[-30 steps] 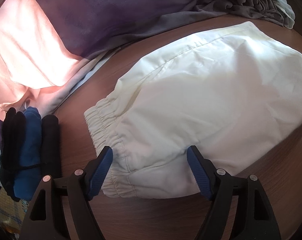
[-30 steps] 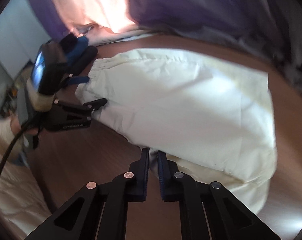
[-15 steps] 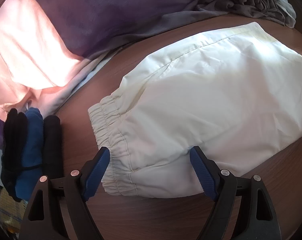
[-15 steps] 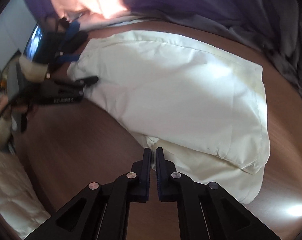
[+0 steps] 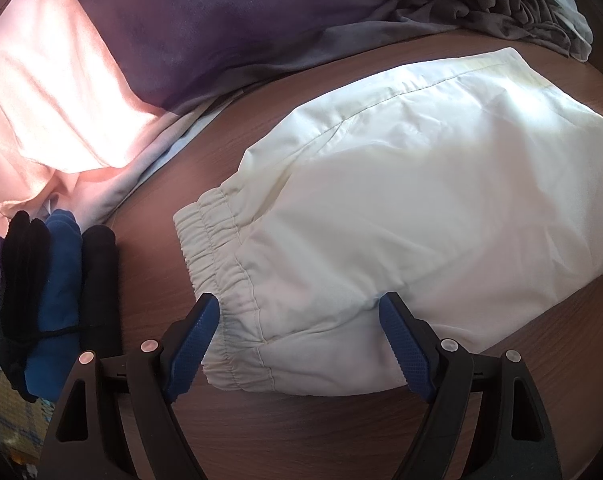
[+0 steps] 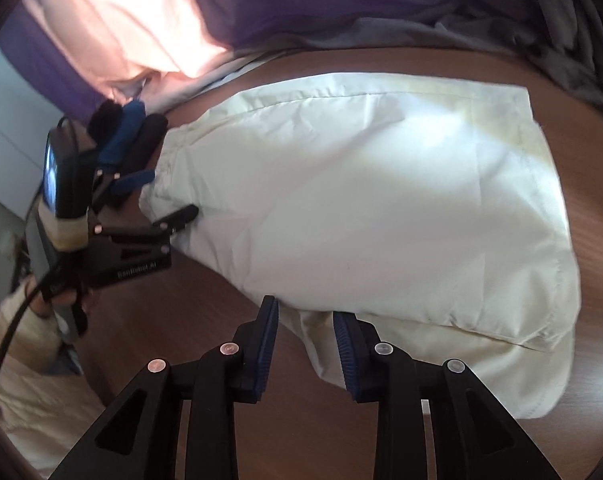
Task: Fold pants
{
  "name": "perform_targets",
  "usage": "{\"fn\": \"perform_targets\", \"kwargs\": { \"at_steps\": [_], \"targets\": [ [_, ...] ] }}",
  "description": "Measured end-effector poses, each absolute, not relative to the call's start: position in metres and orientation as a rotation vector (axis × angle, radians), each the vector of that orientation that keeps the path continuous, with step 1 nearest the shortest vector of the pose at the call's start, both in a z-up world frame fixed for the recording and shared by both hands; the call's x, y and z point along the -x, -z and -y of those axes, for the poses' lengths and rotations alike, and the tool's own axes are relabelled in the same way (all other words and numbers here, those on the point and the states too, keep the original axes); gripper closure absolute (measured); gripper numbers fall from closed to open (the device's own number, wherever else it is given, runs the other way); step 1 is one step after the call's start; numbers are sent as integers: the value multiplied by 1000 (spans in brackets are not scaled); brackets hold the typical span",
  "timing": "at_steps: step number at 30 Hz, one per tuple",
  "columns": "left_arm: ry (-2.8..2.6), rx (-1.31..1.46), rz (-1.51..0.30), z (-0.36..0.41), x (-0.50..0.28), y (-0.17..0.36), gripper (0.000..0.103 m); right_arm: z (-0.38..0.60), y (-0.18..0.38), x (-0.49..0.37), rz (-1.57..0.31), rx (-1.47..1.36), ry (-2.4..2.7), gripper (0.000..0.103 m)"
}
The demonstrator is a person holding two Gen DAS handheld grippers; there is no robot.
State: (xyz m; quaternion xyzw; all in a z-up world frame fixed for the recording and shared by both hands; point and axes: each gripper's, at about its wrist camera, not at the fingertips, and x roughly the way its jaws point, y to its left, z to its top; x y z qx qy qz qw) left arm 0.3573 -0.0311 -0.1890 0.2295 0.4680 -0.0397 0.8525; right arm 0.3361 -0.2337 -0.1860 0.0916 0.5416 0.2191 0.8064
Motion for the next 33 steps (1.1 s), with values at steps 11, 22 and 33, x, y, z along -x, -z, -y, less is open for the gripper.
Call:
{"fn": "perform_targets", "kwargs": {
  "at_steps": [11, 22, 33],
  "targets": [
    [75, -510, -968, 33, -355, 190, 21, 232, 179, -331, -1123, -160, -505, 88],
    [63, -498, -971, 35, -353, 190, 20, 207, 149, -291, -998, 238, -485, 99],
    [49, -515, -964, 37, -352, 190, 19, 218, 173, -279, -1116, 127, -421, 102]
  ]
}}
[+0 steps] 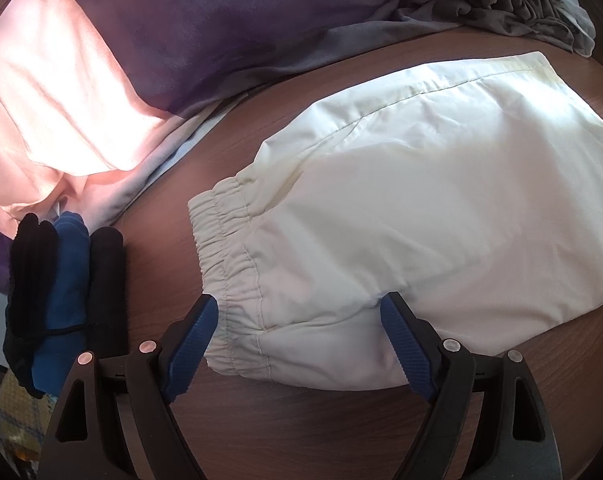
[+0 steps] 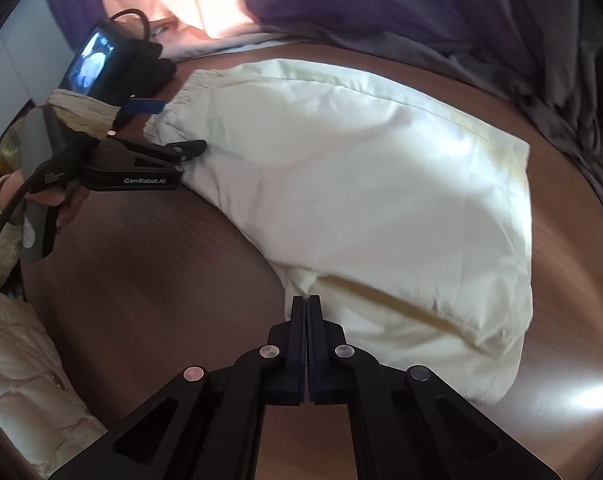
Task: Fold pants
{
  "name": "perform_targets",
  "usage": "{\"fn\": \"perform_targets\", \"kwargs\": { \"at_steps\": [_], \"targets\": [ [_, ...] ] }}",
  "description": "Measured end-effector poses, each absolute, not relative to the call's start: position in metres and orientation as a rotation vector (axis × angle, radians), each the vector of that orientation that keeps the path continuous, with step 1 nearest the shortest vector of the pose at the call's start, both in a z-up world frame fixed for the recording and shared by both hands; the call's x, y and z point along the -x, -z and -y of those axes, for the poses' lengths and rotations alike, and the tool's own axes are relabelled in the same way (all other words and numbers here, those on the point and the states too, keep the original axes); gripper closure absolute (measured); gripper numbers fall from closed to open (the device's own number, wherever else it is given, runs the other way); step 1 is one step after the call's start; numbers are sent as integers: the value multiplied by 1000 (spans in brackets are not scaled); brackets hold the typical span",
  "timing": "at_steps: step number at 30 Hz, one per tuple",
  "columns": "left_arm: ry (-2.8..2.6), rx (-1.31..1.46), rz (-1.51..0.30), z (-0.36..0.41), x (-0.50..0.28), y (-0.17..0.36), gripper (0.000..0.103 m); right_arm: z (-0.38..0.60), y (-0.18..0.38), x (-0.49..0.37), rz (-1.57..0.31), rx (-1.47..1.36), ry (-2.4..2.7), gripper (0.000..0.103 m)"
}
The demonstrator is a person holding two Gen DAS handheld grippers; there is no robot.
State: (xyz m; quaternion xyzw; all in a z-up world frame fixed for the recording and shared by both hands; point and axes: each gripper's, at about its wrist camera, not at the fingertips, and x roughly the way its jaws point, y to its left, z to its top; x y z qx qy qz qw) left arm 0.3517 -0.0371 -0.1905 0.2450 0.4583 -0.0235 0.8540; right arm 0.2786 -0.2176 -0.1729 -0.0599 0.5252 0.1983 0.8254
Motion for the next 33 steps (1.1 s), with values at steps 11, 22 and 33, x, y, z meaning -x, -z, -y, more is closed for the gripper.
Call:
{"fn": "perform_targets", "kwargs": {
  "at_steps": [11, 22, 33],
  "targets": [
    [70, -495, -984, 34, -355, 190, 19, 226, 168, -283, -1144, 27, -390, 100],
    [68, -481, -989, 31, -358, 190, 17, 225, 170, -294, -1162, -16, -433, 73],
    [59, -468, -988, 28, -359, 191, 12, 225, 176, -305, -1138, -39, -466, 93]
  ]
}}
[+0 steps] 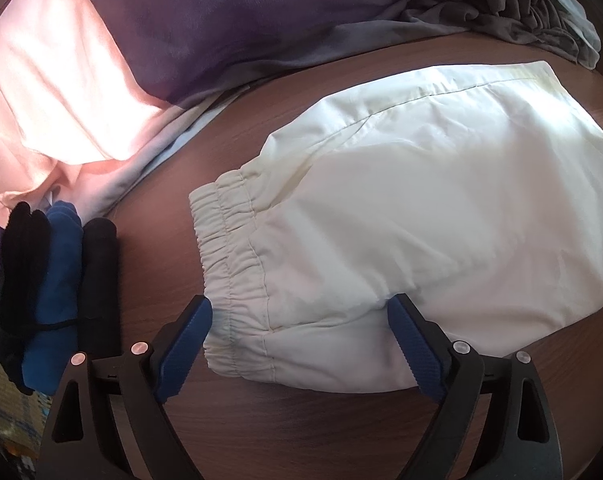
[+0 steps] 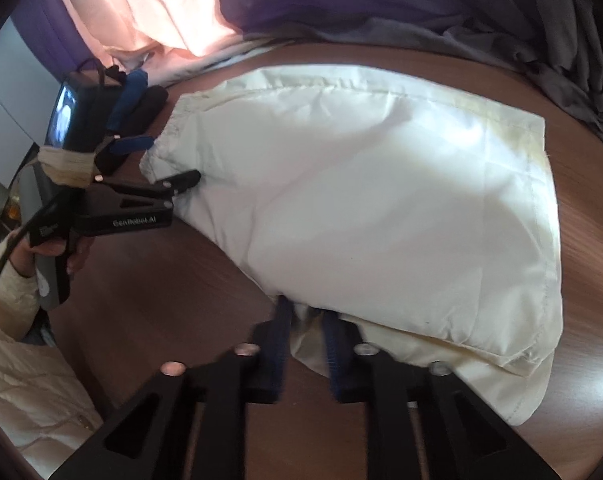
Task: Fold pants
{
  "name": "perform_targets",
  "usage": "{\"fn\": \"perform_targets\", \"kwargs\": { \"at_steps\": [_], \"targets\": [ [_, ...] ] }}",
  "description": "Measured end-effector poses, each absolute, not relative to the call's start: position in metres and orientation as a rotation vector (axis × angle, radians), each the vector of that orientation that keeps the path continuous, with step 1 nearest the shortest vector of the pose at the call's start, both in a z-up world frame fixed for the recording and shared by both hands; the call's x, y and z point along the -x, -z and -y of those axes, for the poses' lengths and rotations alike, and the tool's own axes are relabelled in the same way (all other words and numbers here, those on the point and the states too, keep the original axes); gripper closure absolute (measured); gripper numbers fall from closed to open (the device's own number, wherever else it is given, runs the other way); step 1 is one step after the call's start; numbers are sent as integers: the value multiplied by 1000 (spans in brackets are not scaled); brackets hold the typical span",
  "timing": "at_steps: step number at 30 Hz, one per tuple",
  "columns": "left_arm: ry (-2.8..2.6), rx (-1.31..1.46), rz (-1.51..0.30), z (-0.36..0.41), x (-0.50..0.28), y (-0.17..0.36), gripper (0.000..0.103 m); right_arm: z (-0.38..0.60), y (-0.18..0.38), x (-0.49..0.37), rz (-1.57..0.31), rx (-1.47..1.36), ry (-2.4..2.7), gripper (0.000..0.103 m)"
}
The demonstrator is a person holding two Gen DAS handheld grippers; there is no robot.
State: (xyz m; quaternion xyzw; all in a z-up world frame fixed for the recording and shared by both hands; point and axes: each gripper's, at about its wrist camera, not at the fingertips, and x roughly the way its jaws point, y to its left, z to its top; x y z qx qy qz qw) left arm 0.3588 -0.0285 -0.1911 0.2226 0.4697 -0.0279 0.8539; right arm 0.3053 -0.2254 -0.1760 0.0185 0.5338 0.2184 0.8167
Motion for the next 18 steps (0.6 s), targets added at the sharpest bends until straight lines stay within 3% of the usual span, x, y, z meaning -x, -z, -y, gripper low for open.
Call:
{"fn": "perform_targets", "kwargs": {
  "at_steps": [8, 18],
  "targets": [
    [47, -480, -976, 29, -356, 191, 11, 208, 155, -280, -1051, 134, -427, 99],
    [50, -482, -979, 30, -357, 190, 9, 198, 181, -265, -1142, 144, -420, 99]
  ]
}}
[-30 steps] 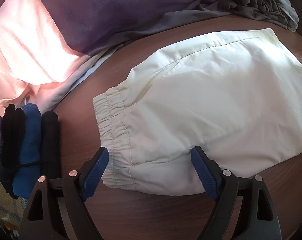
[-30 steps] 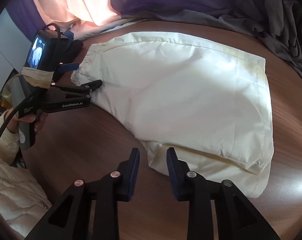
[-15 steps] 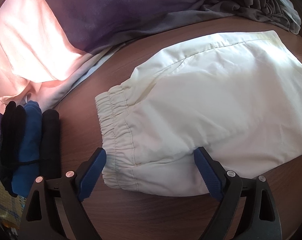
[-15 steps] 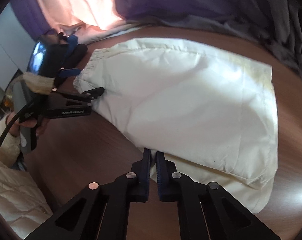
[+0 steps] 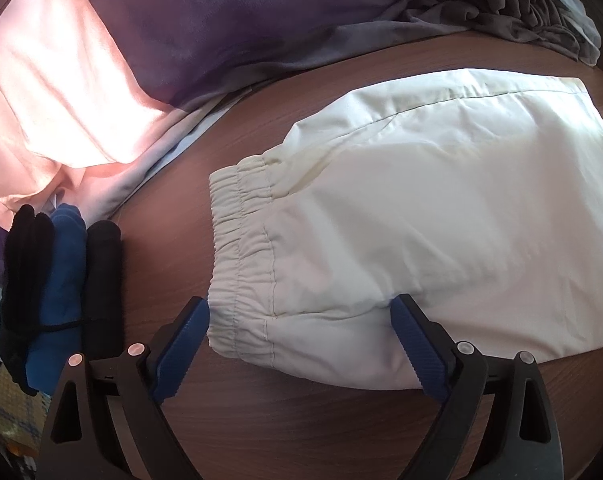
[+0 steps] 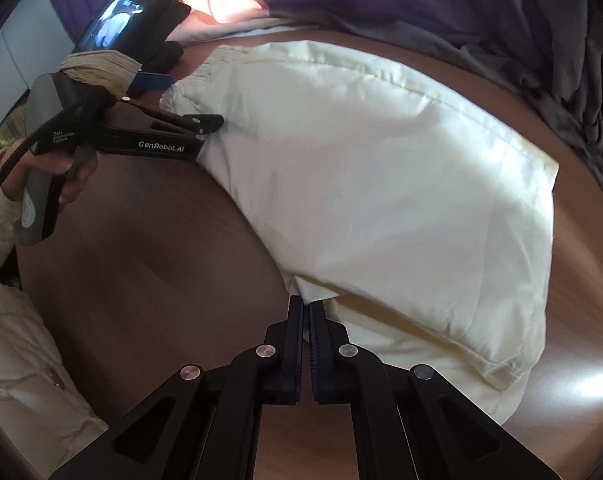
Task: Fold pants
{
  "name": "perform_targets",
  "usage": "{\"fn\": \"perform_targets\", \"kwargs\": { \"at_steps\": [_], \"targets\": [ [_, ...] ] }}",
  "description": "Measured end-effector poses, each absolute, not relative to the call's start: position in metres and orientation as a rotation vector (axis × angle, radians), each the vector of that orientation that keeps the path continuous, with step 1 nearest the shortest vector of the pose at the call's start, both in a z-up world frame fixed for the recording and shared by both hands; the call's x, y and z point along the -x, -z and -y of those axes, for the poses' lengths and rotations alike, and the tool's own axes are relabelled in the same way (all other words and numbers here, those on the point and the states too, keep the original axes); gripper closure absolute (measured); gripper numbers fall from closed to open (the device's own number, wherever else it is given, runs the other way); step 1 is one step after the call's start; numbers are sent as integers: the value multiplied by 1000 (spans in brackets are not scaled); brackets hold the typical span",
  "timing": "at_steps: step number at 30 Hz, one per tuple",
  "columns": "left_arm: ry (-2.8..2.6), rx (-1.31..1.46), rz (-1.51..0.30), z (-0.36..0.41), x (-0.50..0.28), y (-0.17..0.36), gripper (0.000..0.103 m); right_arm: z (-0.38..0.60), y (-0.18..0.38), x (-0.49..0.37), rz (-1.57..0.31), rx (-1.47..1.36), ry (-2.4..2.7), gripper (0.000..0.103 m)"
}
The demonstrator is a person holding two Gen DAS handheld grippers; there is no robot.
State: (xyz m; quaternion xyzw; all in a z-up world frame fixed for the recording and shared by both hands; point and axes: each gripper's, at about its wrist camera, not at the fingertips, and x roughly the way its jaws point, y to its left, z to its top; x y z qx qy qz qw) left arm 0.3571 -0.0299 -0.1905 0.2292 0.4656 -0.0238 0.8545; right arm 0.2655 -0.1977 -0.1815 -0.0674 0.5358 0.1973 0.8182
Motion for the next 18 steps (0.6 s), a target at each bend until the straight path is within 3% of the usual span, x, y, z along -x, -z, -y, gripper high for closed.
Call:
{"fn": "perform_targets", "kwargs": {
  "at_steps": [18],
  "targets": [
    [110, -566, -925, 30, -334, 178, 10, 181, 154, -245, -1185, 168, -419, 98]
  ]
}}
